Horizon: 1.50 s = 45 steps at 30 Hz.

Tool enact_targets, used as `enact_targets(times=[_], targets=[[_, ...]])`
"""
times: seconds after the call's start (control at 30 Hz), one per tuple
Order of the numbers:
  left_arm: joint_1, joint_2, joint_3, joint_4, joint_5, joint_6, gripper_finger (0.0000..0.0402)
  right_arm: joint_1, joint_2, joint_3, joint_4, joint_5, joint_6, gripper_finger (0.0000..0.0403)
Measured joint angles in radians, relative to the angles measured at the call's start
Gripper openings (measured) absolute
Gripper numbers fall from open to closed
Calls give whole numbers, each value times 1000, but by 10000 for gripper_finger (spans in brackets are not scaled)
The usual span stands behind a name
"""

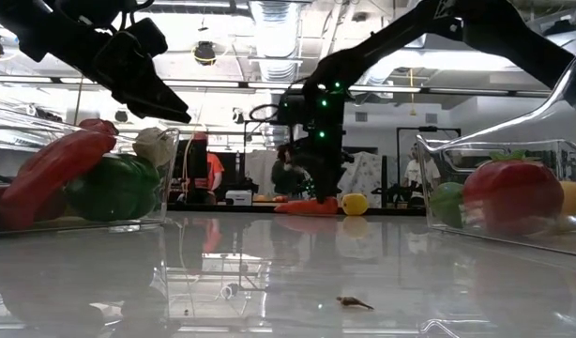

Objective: Sort produce into baskets
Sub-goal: Put the orange carrots into the left transparent bin

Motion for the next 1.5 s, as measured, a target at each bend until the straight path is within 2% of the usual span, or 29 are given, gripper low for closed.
enact_targets(times=[0.23,0.43,0.57,0.83,1.07,1.37,1.5], targets=[[0,-4,2,-6,3,3,247,68,-3,96,-73,-16,-37,129],[0,-45,84,-200,11,14,247,152,-5,186,-129,-22,-107,129],[0,-60,96,-281,4,44,247,205,-5,214,-131,-22,-154,129],[0,-65,96,-299,-3,48,247,259,-5,218,-90,-28,-239,129],[0,-65,97,-299,-12,20,247,270,-20,212,-19,-126,-264,129],[0,-65,97,-291,-25,37,247,350,-43,211,-6,-126,-287,129],[0,-65,97,-291,9,29,262,374,-58,212,22,-126,-286,129]])
